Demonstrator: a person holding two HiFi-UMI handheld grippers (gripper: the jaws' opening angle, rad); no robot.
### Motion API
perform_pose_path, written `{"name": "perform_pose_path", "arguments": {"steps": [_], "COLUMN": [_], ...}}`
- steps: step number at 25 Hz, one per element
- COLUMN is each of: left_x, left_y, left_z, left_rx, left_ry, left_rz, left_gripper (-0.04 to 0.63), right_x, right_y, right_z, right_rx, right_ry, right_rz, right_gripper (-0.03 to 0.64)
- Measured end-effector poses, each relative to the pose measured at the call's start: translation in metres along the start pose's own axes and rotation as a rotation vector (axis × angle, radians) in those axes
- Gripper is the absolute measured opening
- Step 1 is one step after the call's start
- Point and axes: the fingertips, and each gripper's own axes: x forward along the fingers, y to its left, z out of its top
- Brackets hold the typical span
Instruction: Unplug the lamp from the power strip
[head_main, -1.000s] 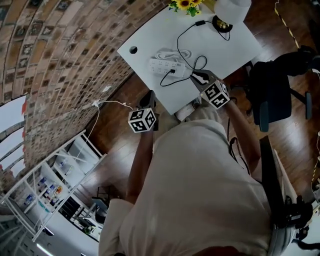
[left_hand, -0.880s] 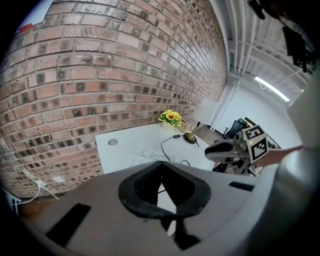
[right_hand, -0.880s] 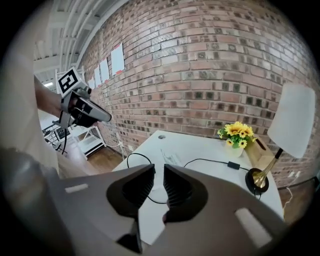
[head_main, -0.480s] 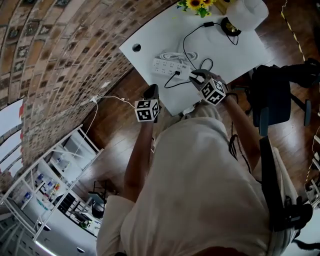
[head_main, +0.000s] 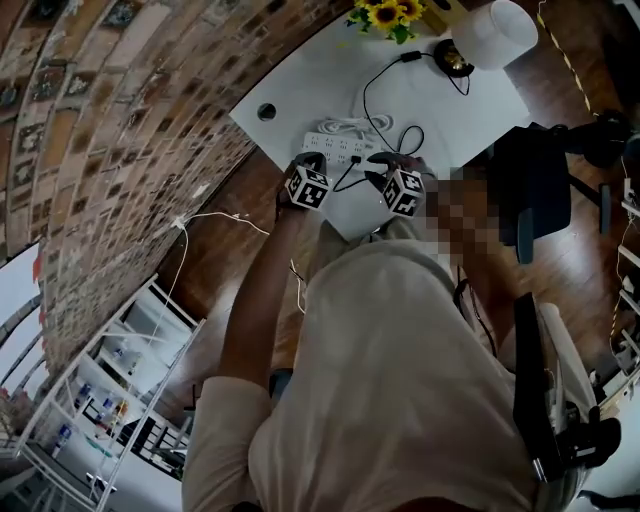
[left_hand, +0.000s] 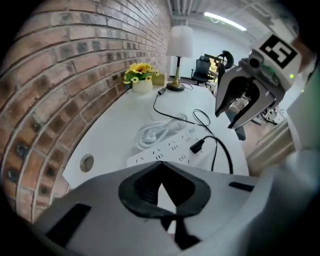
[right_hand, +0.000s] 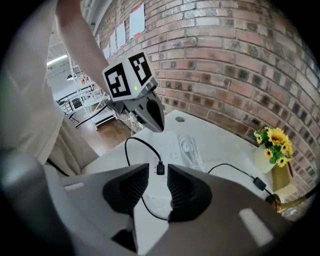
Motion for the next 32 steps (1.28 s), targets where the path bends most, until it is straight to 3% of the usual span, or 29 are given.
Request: {"name": "perform_pose_path", "arguments": {"steps": [4, 13, 21, 32], "left_x": [0.022, 0.050, 0.053, 0.053], "left_y": [-0.006, -0.022, -0.023, -0.023], "left_z": [-0.001, 0.002, 0.002, 0.002], "left_rx": [0.119, 0.394, 0.472, 0.511], "left_ry": [0.043, 0.068, 0.092, 0.156], "left_rz": [-0.052, -0.074, -0.021, -0.053], "left_gripper": [0.005, 0.003, -0.008, -0.008], "right_x": [0.015, 0.052, 0.074, 0.086], "right_y": [-0.003, -0.006, -0.004, 0.004], "right_z": [0.000, -0.009, -0.017, -0.015], "right_rx": [-0.013, -0.069, -0.109, -0.114], "right_ry": [0.038, 0.125, 0.181, 0.195], "right_rz": [-0.013, -0.005, 0.020, 0.060], "right_gripper": [0.121, 0.117, 0.072, 0.044]}}
